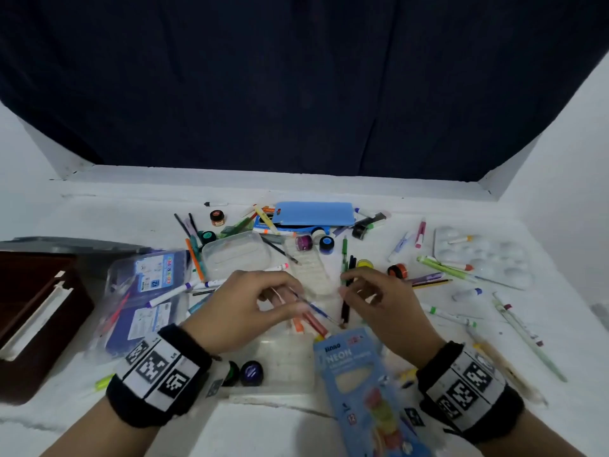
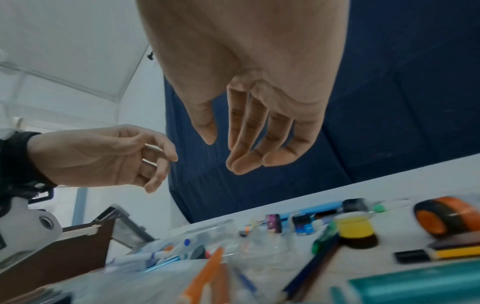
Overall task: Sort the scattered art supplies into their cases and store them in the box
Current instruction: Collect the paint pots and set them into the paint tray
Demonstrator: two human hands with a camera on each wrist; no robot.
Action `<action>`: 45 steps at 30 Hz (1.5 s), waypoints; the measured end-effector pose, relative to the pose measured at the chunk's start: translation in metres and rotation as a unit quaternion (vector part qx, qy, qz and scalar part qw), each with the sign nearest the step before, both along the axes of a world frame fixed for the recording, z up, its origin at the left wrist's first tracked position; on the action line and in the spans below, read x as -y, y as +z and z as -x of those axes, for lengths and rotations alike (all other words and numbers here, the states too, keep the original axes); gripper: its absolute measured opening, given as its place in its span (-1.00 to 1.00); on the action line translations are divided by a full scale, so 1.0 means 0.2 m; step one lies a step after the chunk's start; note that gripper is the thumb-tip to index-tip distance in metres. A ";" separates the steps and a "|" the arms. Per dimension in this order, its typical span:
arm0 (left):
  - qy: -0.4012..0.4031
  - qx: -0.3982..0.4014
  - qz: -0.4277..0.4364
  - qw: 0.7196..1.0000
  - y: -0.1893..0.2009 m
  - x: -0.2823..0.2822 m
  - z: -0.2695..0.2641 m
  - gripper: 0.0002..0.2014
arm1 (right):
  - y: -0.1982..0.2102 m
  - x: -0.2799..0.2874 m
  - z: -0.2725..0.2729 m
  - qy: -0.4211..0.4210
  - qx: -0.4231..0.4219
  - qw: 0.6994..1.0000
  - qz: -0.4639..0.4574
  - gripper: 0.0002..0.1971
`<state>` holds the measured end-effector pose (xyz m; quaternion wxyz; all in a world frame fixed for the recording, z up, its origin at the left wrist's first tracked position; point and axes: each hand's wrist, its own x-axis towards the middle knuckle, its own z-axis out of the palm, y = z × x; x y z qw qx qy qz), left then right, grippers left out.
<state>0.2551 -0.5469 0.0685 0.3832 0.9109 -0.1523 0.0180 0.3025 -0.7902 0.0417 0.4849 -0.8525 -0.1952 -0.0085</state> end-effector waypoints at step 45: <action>0.052 -0.065 0.267 0.960 0.09 0.14 -0.27 -0.72 | 0.06 0.11 -0.17 0.001 -0.022 0.994 -0.111 -0.78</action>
